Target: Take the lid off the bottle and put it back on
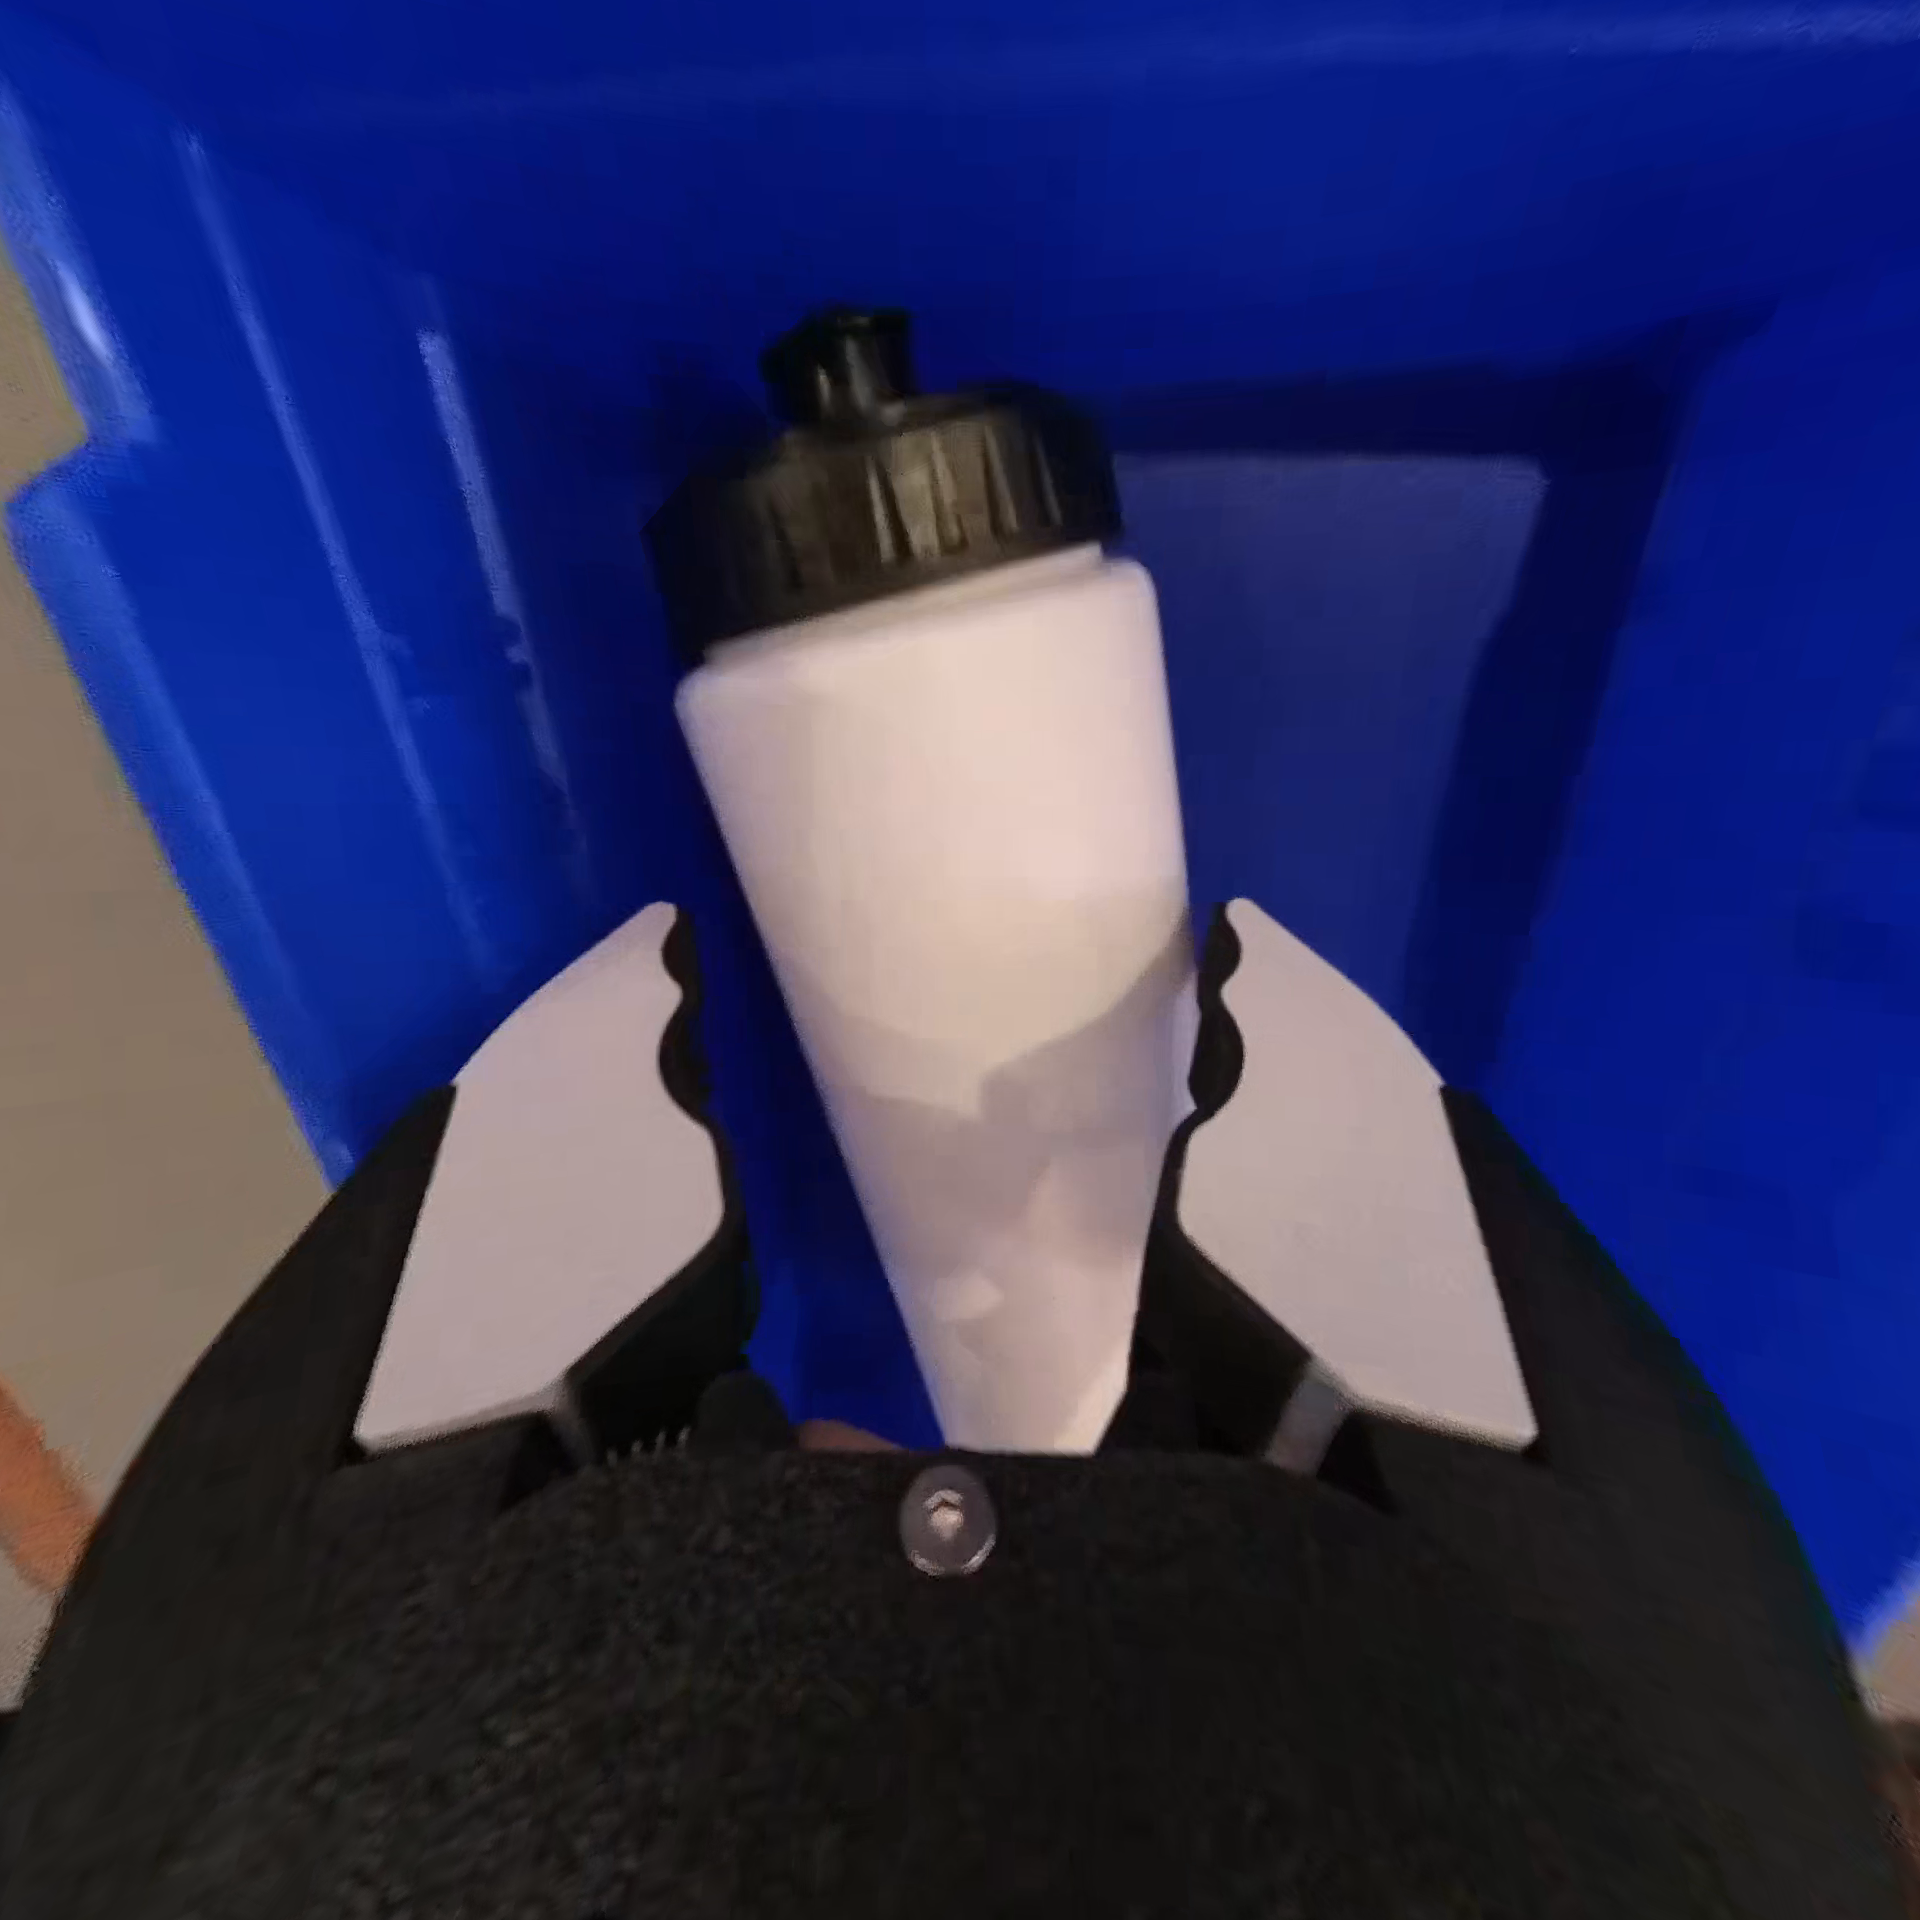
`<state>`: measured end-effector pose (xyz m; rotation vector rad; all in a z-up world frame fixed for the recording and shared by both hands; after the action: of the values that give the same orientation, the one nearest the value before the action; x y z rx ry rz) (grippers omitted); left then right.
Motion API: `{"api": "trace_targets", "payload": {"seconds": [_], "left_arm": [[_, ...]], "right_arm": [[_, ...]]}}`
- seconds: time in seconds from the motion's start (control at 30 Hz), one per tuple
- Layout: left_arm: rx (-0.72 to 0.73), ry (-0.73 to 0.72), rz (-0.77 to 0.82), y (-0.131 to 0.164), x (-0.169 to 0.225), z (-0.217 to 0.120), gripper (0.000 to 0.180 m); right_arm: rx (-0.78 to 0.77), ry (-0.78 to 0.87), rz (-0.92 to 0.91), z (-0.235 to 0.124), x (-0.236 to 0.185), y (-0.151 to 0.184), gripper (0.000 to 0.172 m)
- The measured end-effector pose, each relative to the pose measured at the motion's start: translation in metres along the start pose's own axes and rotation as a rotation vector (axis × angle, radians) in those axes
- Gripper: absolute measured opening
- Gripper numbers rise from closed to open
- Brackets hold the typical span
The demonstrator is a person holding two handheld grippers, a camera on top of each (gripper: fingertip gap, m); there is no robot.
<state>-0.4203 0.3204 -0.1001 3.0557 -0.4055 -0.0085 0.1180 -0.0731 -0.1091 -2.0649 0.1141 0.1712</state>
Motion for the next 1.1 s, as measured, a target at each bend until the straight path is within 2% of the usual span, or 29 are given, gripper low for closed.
{"api": "trace_targets", "payload": {"seconds": [0.13, 0.3, 0.37, 0.67, 0.77, 0.87, 1.0, 1.1], "left_arm": [[-0.065, 0.048, -0.074, -0.014, -0.002, 0.006, 0.088], [-0.097, -0.023, -0.101, -0.016, 0.002, 0.02, 0.09], [-0.06, -0.041, -0.094, -0.017, 0.002, 0.023, 0.091], [0.069, -0.042, 0.142, -0.01, 0.017, 0.015, 0.09], [0.189, -0.001, 0.188, -0.007, 0.021, -0.01, 0.09], [0.364, 0.018, 0.269, 0.0, 0.029, -0.051, 0.09], [0.652, -0.024, 0.358, 0.016, 0.045, -0.112, 0.089], [0.896, 0.042, 0.414, 0.034, 0.076, -0.158, 0.089]], "right_arm": [[-0.001, -0.005, 0.004, 0.0, 0.0, 0.0, 0.059], [0.006, -0.007, 0.012, -0.001, 0.001, 0.0, 0.059], [0.006, -0.009, 0.015, -0.002, 0.001, 0.0, 0.059], [0.004, -0.017, 0.004, -0.001, -0.002, 0.0, 0.058], [0.005, -0.008, -0.01, -0.001, -0.003, -0.001, 0.058], [0.003, -0.005, -0.01, -0.001, -0.002, 0.0, 0.058], [0.012, -0.005, -0.007, -0.001, -0.002, -0.001, 0.057], [0.016, -0.002, -0.017, -0.002, -0.003, -0.002, 0.056]]}}
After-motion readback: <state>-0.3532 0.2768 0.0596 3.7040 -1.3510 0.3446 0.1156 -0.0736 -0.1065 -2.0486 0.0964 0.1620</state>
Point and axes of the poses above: each gripper's, where its closed fingertips meet, z out along the fingers, y out of its underside, x = y × z across the jaws, the point moved 6 cm from there along -z, back along the fingers, and after that the axes turned 10 degrees about -x, right-handed, at the moved point
